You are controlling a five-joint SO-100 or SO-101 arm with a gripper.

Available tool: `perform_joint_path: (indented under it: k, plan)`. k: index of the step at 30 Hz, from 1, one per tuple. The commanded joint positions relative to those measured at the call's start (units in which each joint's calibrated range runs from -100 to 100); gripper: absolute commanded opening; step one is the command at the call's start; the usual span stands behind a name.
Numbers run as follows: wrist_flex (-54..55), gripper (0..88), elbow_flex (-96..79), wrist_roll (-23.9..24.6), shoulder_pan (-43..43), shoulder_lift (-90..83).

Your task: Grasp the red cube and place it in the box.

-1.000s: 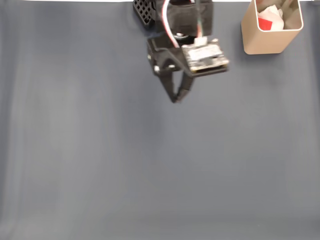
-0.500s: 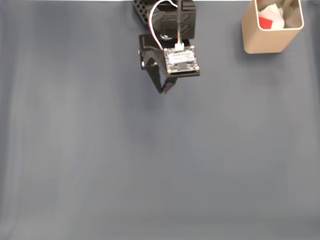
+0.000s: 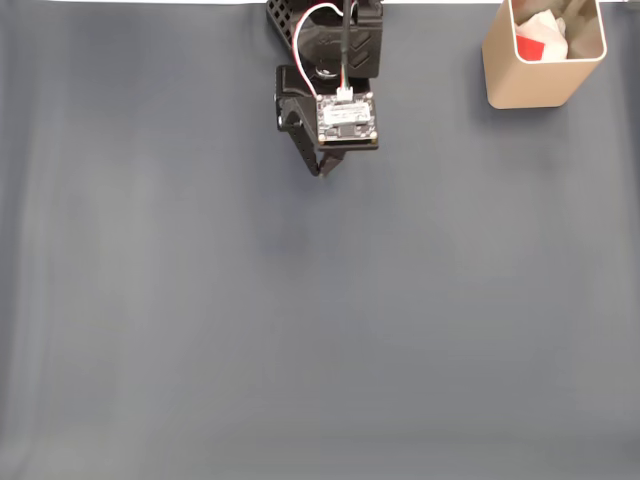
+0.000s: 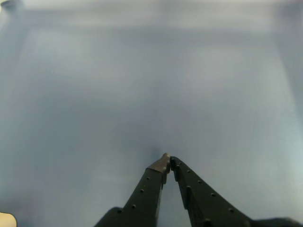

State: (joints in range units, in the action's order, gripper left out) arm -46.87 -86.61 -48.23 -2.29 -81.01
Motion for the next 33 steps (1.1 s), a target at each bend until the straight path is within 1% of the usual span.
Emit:
perform_joint_path:
  k: [1, 10, 17, 27, 29, 33]
  plan:
    - [0.63, 0.2, -3.18, 0.34, -1.22, -3.76]
    - [-0.36, 0.1, -12.93, 0.2, -1.01, -10.25]
    - [-10.53, 0.1, -13.21, 1.9, 2.33, -13.02]
    - [-25.14, 0.7, -13.21, 3.81, 2.54, -17.78]
    - [-27.19, 0.7, -13.21, 4.15, 2.54, -18.65]
    - [-28.75, 0.7, -13.21, 3.22, 2.19, -18.91]
